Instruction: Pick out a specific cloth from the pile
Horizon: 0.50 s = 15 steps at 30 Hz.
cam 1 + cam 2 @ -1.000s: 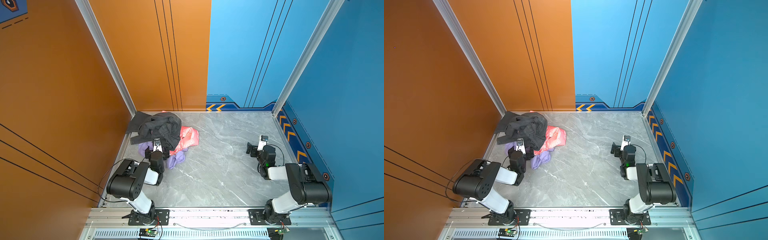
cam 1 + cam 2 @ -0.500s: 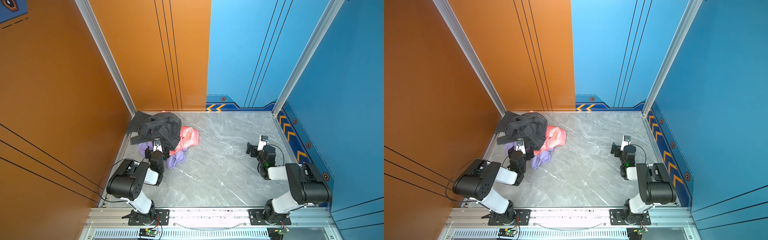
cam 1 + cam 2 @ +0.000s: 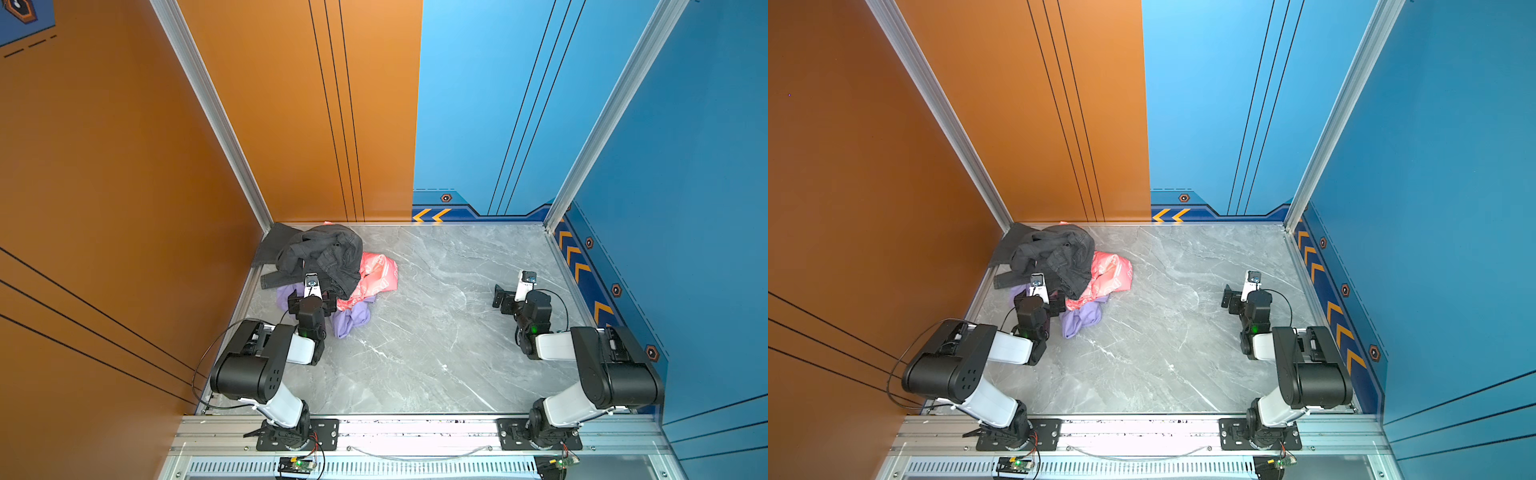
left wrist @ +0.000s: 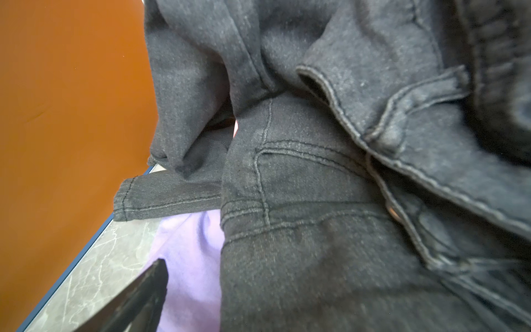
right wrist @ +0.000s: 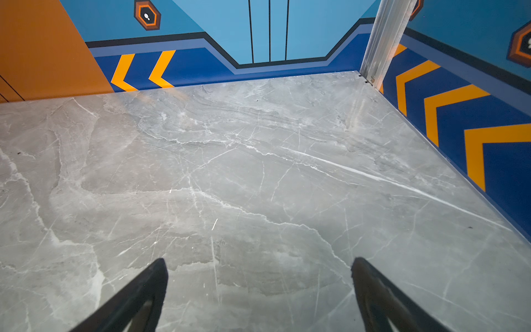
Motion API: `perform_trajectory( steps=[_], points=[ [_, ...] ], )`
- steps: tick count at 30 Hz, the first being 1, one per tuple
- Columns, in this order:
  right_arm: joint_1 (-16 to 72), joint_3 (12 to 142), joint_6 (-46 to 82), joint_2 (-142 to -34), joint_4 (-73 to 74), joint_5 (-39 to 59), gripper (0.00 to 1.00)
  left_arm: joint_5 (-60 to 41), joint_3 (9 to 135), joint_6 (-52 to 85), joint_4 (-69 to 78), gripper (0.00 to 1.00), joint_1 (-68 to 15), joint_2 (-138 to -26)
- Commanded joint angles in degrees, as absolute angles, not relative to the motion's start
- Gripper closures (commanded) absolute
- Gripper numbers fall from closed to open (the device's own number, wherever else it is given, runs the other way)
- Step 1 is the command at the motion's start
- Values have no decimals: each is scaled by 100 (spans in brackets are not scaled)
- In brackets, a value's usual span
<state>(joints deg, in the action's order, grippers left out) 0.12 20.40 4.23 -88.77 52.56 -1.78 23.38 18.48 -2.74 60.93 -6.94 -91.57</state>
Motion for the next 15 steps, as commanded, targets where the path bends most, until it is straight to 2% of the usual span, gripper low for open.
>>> perform_trajectory(
  steps=[1, 9, 12, 15],
  points=[
    [43, 2149, 360, -8874, 5197, -298, 0, 2142, 2028, -57, 5741, 2, -515, -9037],
    [156, 2136, 340, -8807, 5178, -600, 0, 2041, 2044, 40, 5660, 2, -413, -9018],
    [362, 2161, 176, -8381, 4811, -952, 0, 2217, 2008, 127, 5641, 2, -388, -8873],
    [455, 2443, 85, -7638, 3759, -949, 0, 2071, 1854, 195, 5562, 2, -372, -8606]
  ],
)
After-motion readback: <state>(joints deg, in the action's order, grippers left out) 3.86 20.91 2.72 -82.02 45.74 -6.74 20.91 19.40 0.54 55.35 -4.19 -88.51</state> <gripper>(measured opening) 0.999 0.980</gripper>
